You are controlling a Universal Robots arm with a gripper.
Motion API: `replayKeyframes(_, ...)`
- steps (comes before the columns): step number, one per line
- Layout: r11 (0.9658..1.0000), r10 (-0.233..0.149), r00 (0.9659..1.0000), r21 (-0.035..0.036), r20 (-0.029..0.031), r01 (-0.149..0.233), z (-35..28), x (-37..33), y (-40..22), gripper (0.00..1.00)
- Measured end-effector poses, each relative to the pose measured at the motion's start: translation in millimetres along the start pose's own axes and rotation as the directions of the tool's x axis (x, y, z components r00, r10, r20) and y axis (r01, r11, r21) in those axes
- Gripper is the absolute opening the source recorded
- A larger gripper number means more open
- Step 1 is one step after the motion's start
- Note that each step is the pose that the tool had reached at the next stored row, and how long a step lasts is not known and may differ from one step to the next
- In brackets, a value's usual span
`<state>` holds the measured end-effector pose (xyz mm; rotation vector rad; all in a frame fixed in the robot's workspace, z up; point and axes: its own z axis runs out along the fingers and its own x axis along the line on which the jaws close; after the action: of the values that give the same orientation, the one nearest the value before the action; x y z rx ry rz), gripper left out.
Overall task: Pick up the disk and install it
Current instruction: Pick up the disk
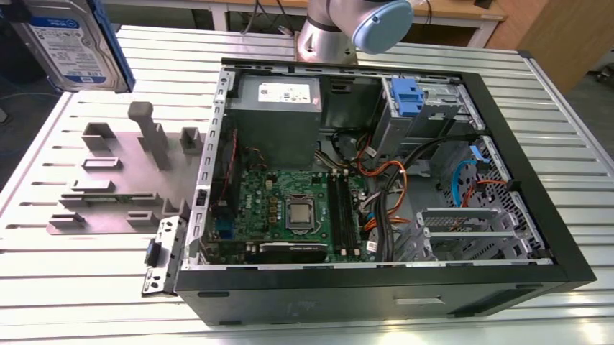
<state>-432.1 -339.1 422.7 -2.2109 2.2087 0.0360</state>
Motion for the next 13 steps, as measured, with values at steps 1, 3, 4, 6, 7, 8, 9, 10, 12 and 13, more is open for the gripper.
replayKeyframes(1,1.0000,0.000,1.0000,0.0000,0.0000,0.000,-0.4,0.0,0.0,0.36)
replayKeyframes(3,1.0000,0.000,1.0000,0.0000,0.0000,0.000,-1.1,0.0,0.0,0.36)
replayKeyframes(4,1.0000,0.000,1.0000,0.0000,0.0000,0.000,-1.5,0.0,0.0,0.36)
replayKeyframes(6,1.0000,0.000,1.0000,0.0000,0.0000,0.000,-2.3,-0.1,0.0,0.36)
replayKeyframes(7,1.0000,0.000,1.0000,0.0000,0.0000,0.000,-2.7,-0.1,0.0,0.36)
replayKeyframes(8,1.0000,0.000,1.0000,0.0001,0.0000,0.000,-3.1,-0.1,0.0,0.36)
replayKeyframes(9,1.0000,0.000,1.0000,0.0000,0.0000,0.000,-3.5,-0.1,0.0,0.36)
replayKeyframes(10,1.0000,0.000,1.0000,0.0000,0.0000,0.000,-3.9,-0.1,0.0,0.36)
replayKeyframes(12,1.0000,0.000,1.0000,0.0000,0.0000,0.000,-4.6,-0.1,0.0,0.36)
replayKeyframes(13,1.0000,0.000,1.0000,0.0001,0.0000,0.000,-4.9,-0.1,0.0,0.36)
